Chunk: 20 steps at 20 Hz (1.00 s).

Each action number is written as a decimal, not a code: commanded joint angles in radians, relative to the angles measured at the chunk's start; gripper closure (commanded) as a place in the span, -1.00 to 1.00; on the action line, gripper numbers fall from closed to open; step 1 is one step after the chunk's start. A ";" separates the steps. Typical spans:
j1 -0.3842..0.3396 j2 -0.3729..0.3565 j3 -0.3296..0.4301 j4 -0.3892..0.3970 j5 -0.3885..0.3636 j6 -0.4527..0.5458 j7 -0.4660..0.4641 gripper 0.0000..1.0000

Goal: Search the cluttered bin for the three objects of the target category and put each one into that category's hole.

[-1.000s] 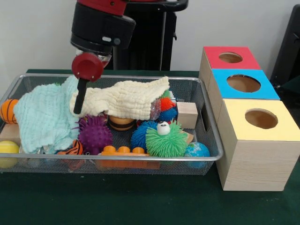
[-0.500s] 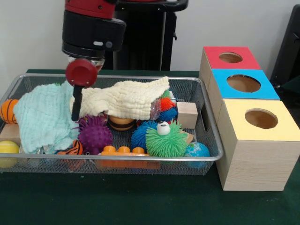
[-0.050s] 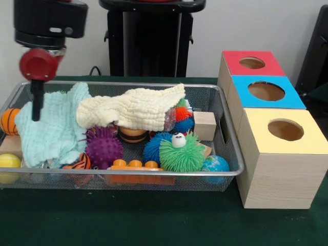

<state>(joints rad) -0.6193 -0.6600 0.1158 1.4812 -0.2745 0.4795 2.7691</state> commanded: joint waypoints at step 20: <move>0.141 0.170 -0.012 -0.148 -0.017 0.031 -0.047 -1.00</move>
<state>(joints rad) -0.4800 -0.5262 0.1184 1.3194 -0.2984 0.4849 2.6920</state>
